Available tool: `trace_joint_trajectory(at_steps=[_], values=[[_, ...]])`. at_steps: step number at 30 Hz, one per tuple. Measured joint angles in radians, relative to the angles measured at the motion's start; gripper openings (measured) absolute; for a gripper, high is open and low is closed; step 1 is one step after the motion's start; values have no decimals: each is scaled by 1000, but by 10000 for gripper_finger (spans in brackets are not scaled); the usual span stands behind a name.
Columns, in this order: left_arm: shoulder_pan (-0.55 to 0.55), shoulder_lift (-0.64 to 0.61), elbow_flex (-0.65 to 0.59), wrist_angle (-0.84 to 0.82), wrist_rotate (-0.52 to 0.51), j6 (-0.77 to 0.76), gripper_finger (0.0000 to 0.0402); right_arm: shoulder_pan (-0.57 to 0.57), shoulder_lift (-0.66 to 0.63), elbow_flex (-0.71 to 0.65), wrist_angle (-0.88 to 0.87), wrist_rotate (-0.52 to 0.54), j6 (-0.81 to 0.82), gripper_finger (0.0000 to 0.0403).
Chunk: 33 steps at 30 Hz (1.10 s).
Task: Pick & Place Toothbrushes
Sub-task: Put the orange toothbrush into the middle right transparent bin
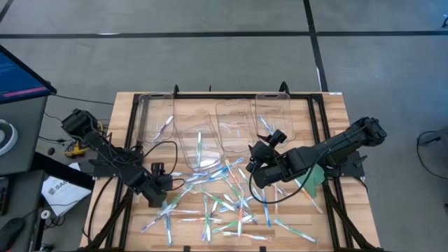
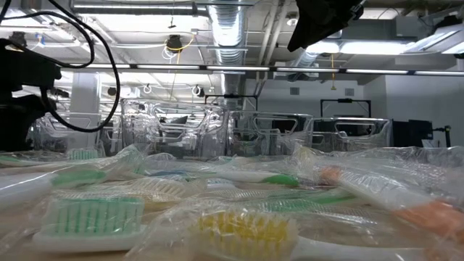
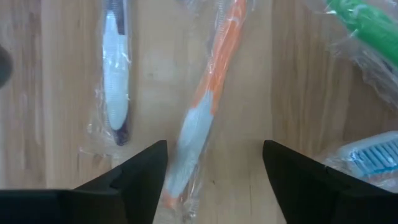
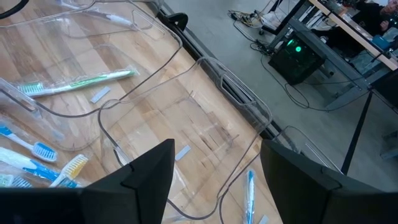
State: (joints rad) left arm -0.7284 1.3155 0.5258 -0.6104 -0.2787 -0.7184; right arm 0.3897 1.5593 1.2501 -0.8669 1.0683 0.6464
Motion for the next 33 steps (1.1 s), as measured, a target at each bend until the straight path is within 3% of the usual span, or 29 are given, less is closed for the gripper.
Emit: trace_joint_trajectory(at_steps=[5,13,18,33], values=[[0,-3,-20,17,9,-1,183,0,0,0,0,0,0,232],[0,-2,-26,12,47,2,29,0,0,0,1,0,0,232],[0,-2,-8,-18,73,-2,21,0,0,0,3,0,0,232],[-3,2,254,-452,17,-23,6,0,0,0,9,0,0,232]])
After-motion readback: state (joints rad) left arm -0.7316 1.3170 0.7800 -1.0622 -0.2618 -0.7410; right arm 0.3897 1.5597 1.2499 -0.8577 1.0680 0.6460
